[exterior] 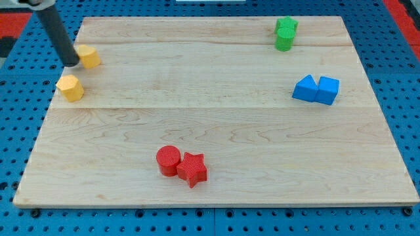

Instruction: Push the yellow heart towards top center

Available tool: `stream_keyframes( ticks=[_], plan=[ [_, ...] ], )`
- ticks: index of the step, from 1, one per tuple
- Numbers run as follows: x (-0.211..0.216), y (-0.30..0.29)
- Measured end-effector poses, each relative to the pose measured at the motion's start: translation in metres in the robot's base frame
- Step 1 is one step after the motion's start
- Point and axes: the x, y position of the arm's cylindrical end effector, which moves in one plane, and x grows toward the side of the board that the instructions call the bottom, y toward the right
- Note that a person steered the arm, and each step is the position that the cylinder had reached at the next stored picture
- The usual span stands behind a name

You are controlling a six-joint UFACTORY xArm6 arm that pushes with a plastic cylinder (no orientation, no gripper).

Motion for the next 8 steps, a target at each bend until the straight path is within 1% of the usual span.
stream_keyframes(
  ticks=[1,3,4,5,6,7,8],
  plan=[
    [-0.006,0.035],
    [-0.012,0.087],
    [-0.012,0.096],
    [0.0,0.051],
    [-0.033,0.0],
    [-0.046,0.034],
    [-0.046,0.094]
  ],
)
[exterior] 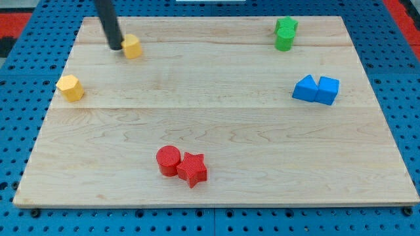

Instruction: Push the yellow heart towards top center

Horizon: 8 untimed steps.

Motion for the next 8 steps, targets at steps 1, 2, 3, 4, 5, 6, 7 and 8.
stream_keyframes(
  ticks=[1,2,3,4,5,6,7,8],
  plan=[
    [0.0,0.045],
    [0.016,0.054],
    [0.022,0.09],
    [0.012,0.13],
    [0.015,0.154],
    [0.013,0.178],
    [-0.018,0.192],
    [-0.048,0.191]
  ],
)
